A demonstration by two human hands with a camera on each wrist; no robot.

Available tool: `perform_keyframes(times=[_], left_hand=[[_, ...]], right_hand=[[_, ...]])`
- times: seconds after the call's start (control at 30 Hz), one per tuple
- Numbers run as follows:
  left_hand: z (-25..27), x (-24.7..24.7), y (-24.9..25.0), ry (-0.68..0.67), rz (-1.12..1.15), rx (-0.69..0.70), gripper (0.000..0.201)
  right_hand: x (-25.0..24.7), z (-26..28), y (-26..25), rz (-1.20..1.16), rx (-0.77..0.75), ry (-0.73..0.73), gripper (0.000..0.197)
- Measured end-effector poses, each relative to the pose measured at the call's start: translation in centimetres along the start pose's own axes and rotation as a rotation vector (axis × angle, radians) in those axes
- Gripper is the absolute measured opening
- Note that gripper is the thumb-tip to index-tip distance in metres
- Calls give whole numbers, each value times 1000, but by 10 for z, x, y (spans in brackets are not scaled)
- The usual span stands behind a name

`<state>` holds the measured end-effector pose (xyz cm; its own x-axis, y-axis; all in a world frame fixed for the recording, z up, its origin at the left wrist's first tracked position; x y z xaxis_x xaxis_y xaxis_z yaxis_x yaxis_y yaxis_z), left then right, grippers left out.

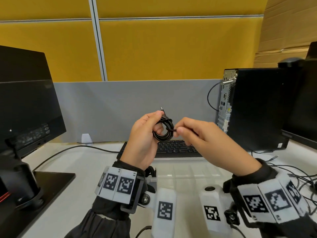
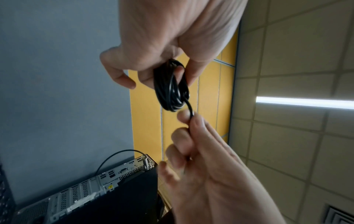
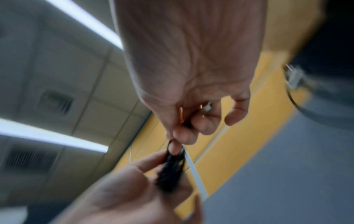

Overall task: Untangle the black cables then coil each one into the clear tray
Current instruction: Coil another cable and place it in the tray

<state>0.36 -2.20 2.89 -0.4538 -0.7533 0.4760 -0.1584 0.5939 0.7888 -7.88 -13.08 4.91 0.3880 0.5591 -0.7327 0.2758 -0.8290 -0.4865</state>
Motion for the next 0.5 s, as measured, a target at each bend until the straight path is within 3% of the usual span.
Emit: perform_keyframes(times=[0.1, 0.2, 0.27, 0.4, 0.5], left_hand=[[1, 4, 3, -24, 104, -1, 12], [4, 11, 6, -70, 231, -7, 13], [5, 13, 7, -75, 286, -1, 15], [9, 16, 8, -54, 216, 107, 14], [13, 21, 9, -49, 147, 183, 12]], right_hand=[[-15, 2, 1, 393, -125, 369, 29], [-14, 0, 4, 271, -198, 532, 29], [-5, -3, 4, 80, -165, 520, 23], [8, -8, 9, -439, 77, 275, 24], [7, -6, 10, -728, 166, 186, 28]])
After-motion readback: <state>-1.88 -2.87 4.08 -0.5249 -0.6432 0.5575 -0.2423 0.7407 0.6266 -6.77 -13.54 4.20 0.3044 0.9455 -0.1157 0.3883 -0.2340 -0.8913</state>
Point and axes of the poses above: each hand's wrist, its own z-axis away from the middle knuckle, its own x-axis out of the palm, y = z × x, the point moved 5 cm from there along -z, towards the middle knuckle, and after that the axes turned 6 degrees about x, right-handed, at the moved point
